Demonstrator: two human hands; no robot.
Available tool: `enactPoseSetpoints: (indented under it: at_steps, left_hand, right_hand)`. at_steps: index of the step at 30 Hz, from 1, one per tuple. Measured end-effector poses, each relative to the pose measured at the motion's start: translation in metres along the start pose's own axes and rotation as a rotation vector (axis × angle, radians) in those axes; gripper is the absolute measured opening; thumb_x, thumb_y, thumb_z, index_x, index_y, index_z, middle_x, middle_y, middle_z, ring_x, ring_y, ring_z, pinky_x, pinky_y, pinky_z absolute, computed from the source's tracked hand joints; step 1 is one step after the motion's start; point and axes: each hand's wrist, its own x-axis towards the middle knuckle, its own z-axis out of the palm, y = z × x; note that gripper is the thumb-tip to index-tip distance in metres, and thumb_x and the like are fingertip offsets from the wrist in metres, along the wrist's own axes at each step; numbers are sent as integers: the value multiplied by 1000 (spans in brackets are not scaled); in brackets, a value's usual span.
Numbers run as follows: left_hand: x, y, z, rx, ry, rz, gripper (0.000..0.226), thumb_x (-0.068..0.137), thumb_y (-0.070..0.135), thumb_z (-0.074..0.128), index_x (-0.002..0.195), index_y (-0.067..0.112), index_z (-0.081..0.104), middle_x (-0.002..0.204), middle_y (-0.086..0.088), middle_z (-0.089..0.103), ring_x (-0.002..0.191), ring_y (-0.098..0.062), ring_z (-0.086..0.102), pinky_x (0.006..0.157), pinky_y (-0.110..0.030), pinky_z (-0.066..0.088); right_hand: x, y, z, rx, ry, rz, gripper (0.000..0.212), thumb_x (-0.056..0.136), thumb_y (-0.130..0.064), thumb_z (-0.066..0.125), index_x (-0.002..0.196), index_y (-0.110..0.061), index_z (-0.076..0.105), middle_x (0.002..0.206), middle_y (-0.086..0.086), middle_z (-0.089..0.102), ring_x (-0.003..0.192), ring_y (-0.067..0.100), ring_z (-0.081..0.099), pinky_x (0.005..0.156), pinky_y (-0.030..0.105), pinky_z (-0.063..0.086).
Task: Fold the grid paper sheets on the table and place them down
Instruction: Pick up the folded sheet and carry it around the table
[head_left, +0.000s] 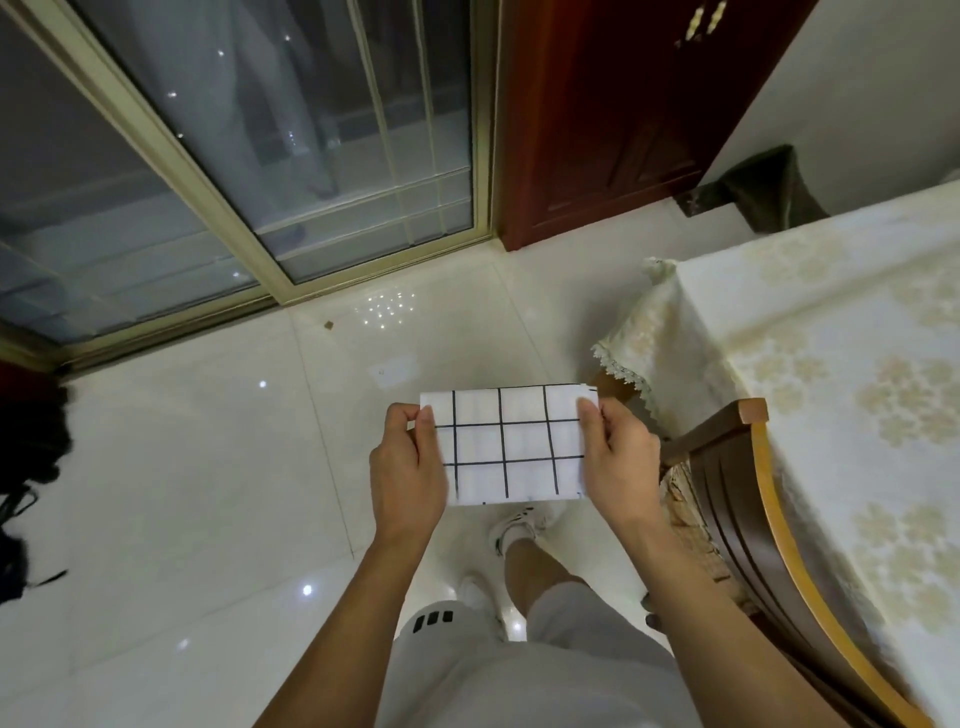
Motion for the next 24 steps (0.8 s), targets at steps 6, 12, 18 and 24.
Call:
enactPoseSetpoints:
  at_steps: [6, 12, 18, 24]
  left_hand:
    - [59, 38, 52, 12, -84, 78, 22, 105, 30, 41, 87, 22, 50, 55, 4, 46, 47, -5, 42, 45, -20, 35]
    - [112, 89, 121, 65, -160, 116, 22, 105, 33, 40, 96, 18, 52, 72, 0, 63, 60, -6, 58, 53, -29, 51]
    - [144, 133, 192, 132, -281, 225, 19, 105, 33, 40, 97, 19, 50, 75, 1, 64, 67, -13, 64, 55, -33, 54]
    - [154, 166, 251, 177, -406, 306, 20, 104, 32, 40, 99, 16, 51, 76, 5, 61, 67, -7, 60, 51, -13, 45]
  right_hand:
    - [69, 16, -13, 54, 79, 63, 43, 102, -32, 47, 63, -17, 38, 51, -6, 39, 46, 10, 39, 48, 30, 31]
    - [143, 37, -43, 94, 174, 131, 42, 102, -31, 46, 63, -17, 38, 50, -3, 41, 47, 11, 40, 45, 20, 27]
    - [192, 65, -83, 152, 289, 236, 43, 102, -29, 47, 62, -22, 35, 49, -7, 39, 48, 9, 41, 46, 22, 29]
    - [209, 95, -114, 194, 402, 348, 42, 102, -32, 46, 66, -10, 43, 53, 3, 46, 52, 11, 41, 49, 26, 33]
